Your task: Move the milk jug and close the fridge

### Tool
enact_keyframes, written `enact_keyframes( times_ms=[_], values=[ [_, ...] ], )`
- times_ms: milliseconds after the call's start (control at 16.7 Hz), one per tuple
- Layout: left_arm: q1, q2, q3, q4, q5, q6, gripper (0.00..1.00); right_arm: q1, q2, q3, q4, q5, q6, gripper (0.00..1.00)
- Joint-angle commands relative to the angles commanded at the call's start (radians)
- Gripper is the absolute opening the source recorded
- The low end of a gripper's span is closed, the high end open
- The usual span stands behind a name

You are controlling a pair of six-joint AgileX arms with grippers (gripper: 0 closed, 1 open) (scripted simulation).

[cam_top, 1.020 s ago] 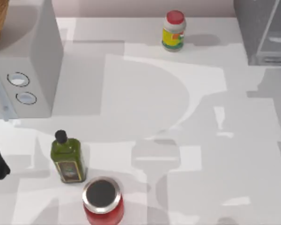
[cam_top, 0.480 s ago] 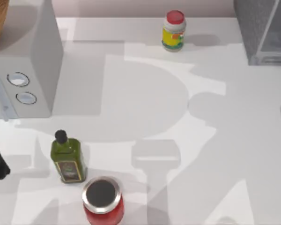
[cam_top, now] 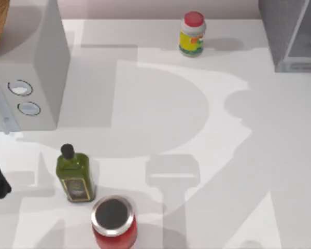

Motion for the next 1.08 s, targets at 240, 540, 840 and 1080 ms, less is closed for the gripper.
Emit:
enact_keyframes(
  times_ms=[240,540,840,1080],
  values=[
    [0.000,0.000,0.000,0.000,0.000,0.000,1.00,-0.005,0.004,0.004,-0.002,-0.002,-0.002,0.00],
    [0.000,0.000,0.000,0.000,0.000,0.000,1.00,-0.005,0.004,0.004,-0.002,-0.002,-0.002,0.23],
    [0.000,0.000,0.000,0.000,0.000,0.000,1.00,-0.005,0.004,0.004,-0.002,-0.002,-0.002,0.60],
    [0.000,0.000,0.000,0.000,0.000,0.000,1.00,-0.005,0.004,0.004,-0.002,-0.002,-0.002,0.90]
  ],
)
